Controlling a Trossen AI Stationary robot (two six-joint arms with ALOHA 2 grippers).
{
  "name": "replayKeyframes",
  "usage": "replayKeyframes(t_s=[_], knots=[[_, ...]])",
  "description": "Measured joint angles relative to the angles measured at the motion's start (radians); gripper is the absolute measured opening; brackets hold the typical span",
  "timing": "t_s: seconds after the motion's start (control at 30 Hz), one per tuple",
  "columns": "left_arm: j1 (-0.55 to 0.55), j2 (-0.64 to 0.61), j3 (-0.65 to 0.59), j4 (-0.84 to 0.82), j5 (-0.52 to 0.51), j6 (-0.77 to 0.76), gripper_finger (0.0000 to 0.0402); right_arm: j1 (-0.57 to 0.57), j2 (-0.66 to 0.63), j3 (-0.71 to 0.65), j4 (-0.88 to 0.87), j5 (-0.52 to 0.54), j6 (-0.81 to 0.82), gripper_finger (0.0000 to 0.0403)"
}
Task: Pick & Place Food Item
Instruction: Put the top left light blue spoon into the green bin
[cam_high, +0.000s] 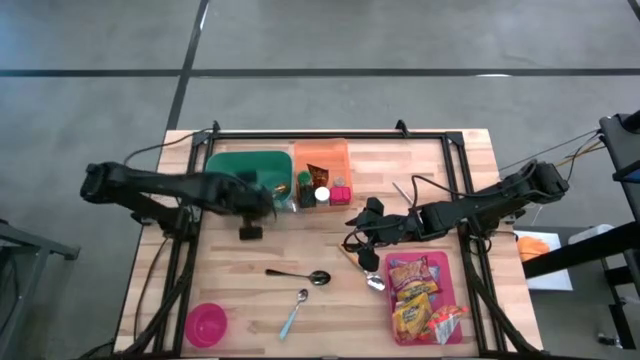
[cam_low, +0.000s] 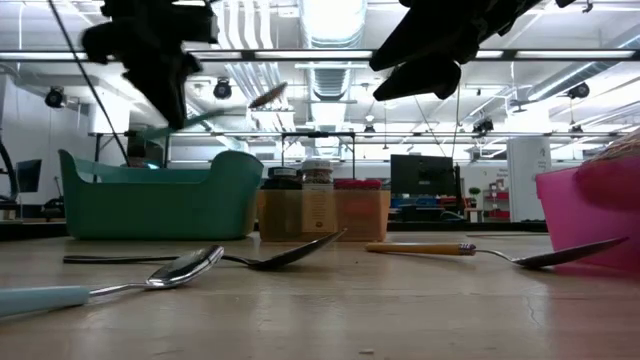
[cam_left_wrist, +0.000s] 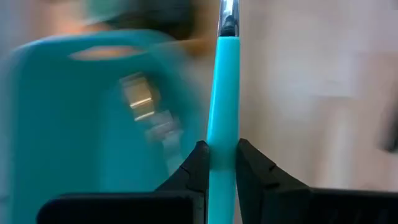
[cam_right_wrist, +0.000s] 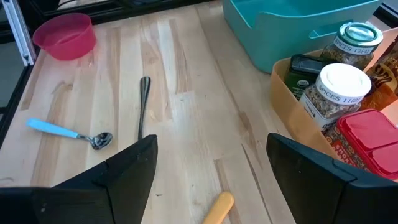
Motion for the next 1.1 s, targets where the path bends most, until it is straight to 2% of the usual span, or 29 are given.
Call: replayKeyframes(t_s=[0.13, 0.3, 0.43, 0.57, 0.67, 0.87, 1.1], knots=[[0.112, -0.059, 0.065, -0.159, -0.145, -0.13, 0.0037, 0.0, 0.0, 0.0, 0.001, 0.0, 0.0, 0.0299], [0.248, -0.061, 0.082, -0.278, -0.149, -0.071, 0.0037, 0.0, 0.0, 0.0, 0.002, 0.0, 0.0, 0.0299], [0.312, -0.05, 0.021, -0.216, -0.085, 0.029, 0.0037, 0.0, 0.0, 0.0, 0.002, 0.0, 0.003, 0.0299], [0.324, -0.049, -0.073, -0.15, -0.036, 0.11, 0.0037, 0.001, 0.0, 0.0, 0.002, -0.001, 0.003, 0.0299], [0.326, -0.049, -0.134, -0.116, -0.021, 0.11, 0.0037, 0.002, 0.0, 0.0, 0.002, -0.006, 0.003, 0.0299], [0.325, -0.049, -0.199, 0.007, 0.087, 0.044, 0.0037, 0.002, 0.0, 0.0, 0.002, -0.006, 0.002, 0.0299], [0.331, -0.049, -0.258, 0.077, 0.104, -0.014, 0.0037, 0.002, 0.0, 0.0, 0.007, -0.006, 0.003, 0.0299]])
